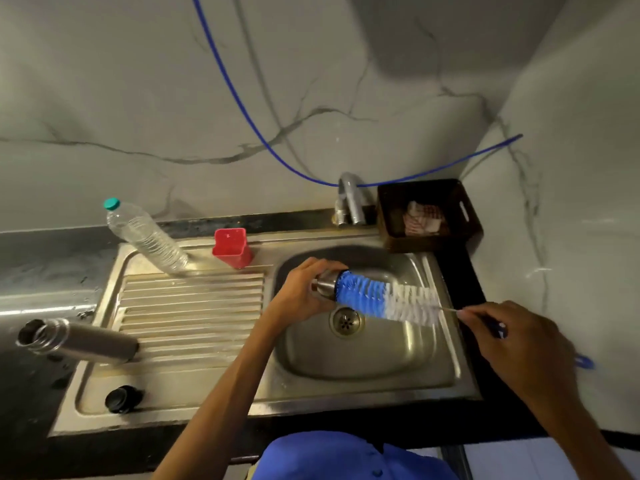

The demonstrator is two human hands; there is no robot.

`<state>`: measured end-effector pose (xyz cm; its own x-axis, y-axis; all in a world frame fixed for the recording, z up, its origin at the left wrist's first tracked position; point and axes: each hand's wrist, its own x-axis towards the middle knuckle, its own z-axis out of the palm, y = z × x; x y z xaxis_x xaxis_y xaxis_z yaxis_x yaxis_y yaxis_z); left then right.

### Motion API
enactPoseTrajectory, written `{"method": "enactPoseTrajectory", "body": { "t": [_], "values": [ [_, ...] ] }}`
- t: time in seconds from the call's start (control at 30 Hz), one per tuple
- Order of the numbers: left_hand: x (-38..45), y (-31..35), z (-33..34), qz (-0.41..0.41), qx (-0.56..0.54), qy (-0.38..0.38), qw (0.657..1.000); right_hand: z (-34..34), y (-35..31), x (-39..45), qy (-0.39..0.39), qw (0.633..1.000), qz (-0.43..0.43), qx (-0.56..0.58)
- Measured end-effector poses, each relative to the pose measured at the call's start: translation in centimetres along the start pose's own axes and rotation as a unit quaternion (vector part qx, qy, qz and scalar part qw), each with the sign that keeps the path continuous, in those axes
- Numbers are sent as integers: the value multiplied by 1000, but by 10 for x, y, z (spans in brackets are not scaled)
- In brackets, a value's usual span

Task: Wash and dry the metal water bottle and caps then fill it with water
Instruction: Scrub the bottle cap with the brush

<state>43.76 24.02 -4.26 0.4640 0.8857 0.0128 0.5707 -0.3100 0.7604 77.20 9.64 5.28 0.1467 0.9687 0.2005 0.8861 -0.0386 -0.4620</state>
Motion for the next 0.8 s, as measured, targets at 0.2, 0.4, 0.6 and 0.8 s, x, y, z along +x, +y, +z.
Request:
{"method": "enactPoseTrajectory", "body": {
  "t": [0.2, 0.4, 0.6, 0.8],
  "values": [
    [26, 34, 8, 74, 4, -90, 993, -2, 22, -22, -39, 980, -96, -170],
    [43, 52, -11, 141, 61, -66, 986, 1, 23, -20, -325, 820, 327, 339],
    [39, 39, -9, 16, 99, -87, 991, 36, 42, -31, -123, 952, -230, -162],
    [24, 32, -18, 81, 109, -109, 985, 22, 33, -3, -415, 798, 191, 392]
  ]
}}
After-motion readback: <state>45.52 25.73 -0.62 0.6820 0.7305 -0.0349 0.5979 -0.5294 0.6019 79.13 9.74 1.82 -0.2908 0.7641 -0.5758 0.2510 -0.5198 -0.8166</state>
